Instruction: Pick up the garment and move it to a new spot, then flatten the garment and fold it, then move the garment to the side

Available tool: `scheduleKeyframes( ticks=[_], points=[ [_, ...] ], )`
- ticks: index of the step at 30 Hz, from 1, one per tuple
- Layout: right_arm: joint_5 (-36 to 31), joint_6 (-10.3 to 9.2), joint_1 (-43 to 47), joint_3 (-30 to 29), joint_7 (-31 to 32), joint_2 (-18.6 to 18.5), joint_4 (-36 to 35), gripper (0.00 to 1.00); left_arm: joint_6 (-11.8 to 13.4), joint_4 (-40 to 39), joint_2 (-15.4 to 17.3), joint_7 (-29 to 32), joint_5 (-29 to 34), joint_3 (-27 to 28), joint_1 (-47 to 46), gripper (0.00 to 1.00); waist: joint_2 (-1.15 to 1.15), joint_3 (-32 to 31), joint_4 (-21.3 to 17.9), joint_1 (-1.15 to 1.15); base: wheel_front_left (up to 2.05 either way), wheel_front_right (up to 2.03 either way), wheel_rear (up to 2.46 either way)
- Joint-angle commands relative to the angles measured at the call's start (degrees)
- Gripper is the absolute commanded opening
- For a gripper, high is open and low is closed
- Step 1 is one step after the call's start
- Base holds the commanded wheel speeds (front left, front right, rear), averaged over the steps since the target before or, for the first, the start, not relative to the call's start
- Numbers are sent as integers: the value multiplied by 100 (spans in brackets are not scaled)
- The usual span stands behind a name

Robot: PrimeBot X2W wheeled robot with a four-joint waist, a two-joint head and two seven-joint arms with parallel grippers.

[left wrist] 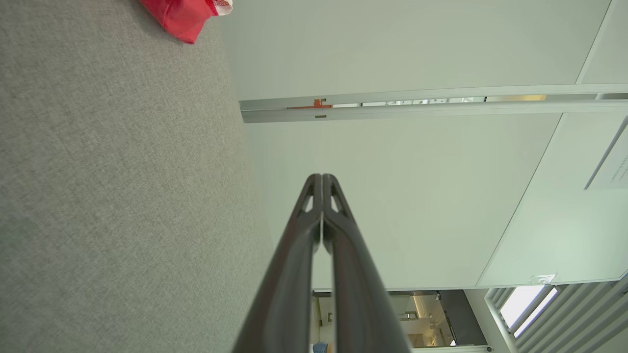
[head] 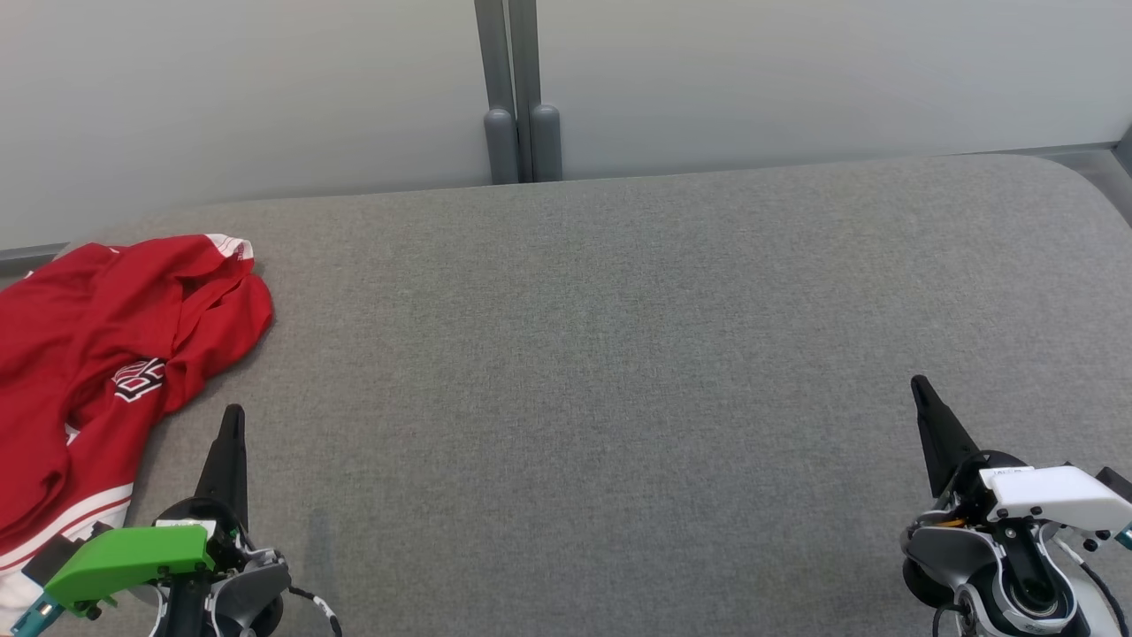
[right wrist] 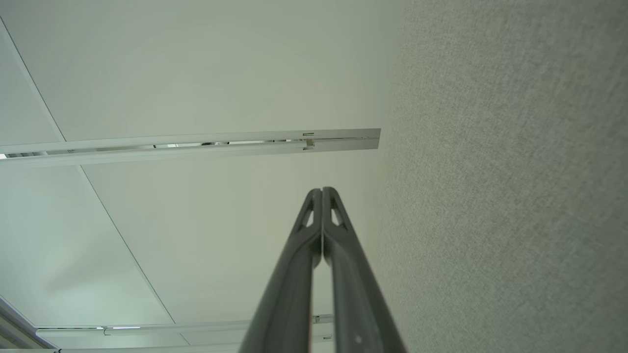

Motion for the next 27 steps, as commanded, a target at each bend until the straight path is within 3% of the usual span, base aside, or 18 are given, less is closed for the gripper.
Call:
scheduleKeyframes(
  ticks=[1, 27],
  points=[
    [40, 0, -31, -4, 12, -9, 8, 0, -34, 8, 4, 11, 34, 3, -92, 0, 0, 0, 0, 0, 0, 0, 0],
    [40, 0, -31, -4, 12, -9, 8, 0, -34, 8, 4, 11, 34, 3, -92, 0, 0, 0, 0, 0, 0, 0, 0]
  ],
)
